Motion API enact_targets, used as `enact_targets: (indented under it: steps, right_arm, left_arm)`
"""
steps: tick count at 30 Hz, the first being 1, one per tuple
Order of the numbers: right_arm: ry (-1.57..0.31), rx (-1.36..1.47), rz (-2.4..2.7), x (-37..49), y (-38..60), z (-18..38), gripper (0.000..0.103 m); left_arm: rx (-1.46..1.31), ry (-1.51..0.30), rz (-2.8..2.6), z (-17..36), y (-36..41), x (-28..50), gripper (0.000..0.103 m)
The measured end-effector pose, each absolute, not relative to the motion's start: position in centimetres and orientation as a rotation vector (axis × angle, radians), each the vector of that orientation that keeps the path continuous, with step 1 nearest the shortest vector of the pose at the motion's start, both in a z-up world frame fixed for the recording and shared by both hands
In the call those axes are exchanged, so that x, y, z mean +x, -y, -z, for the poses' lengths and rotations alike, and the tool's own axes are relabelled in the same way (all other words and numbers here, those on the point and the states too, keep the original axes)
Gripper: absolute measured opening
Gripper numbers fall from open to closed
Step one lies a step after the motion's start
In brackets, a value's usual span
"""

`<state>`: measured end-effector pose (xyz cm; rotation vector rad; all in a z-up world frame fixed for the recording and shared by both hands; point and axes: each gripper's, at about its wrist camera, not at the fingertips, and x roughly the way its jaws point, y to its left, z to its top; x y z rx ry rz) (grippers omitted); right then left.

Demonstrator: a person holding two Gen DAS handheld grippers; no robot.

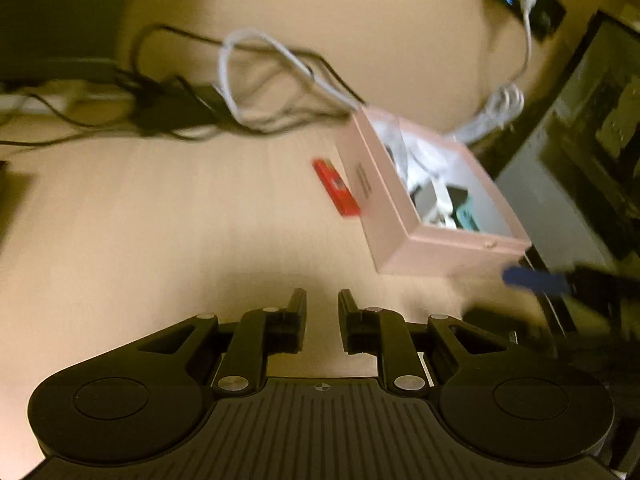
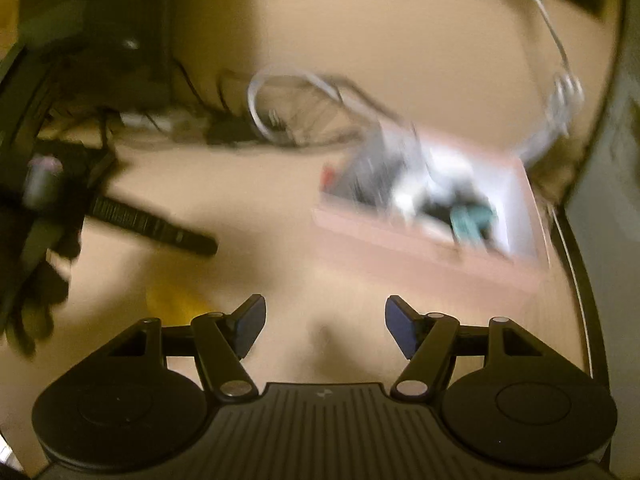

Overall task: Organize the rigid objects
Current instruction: 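Move the left tool to the yellow bottle while the right tool moves to the red lighter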

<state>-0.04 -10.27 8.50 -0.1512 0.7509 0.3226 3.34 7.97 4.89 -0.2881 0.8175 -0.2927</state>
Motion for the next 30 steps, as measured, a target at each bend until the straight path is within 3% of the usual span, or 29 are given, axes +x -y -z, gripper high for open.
enact_targets:
  steps: [2, 4, 7, 12, 17, 20, 21, 22, 30]
  right_arm:
    - [-0.741, -0.142, -0.359, 1.8, 9.3, -9.8, 0.063]
    - [-0.776, -0.102, -0.395, 4.3, 8.3, -10.7, 0.047]
    - [-0.851, -0.039, -0.422, 9.1, 6.5, -11.7, 0.040]
    - [-0.993, -0.101, -0.378, 18.0, 2.9, -11.5, 0.039]
    - [-1.092, -0.187, -0.260, 24.4, 0.5, -7.7, 0.039]
    - [-1.114, -0.265, -0.203, 26.4, -0.1, -5.5, 0.027]
    - [-1.114, -0.295, -0.184, 26.8, -0.2, -4.9, 0.016]
    - [-1.113, -0.331, -0.180, 26.9, -0.6, -4.6, 0.013]
    - [-1.161, -0.356, -0.294, 23.0, -1.0, -4.9, 0.013]
  left_arm:
    - [-0.303, -0.795, 0.298, -5.1, -8.4, 2.1, 0.019]
    - [-0.295, -0.783, 0.323, -5.2, -8.3, 0.9, 0.019]
    - [-0.243, -0.747, 0.341, -5.8, -7.8, -1.5, 0.019]
    - [-0.165, -0.708, 0.449, -5.8, -6.1, -6.6, 0.019]
    - [-0.059, -0.722, 0.481, -4.5, -4.7, -9.5, 0.019]
    - [-0.076, -0.768, 0.481, -3.2, -4.9, -9.5, 0.019]
    - [-0.081, -0.777, 0.474, -2.8, -5.0, -9.4, 0.019]
    - [-0.088, -0.778, 0.470, -2.6, -5.2, -9.3, 0.019]
    - [-0.133, -0.804, 0.418, -1.9, -6.1, -7.9, 0.019]
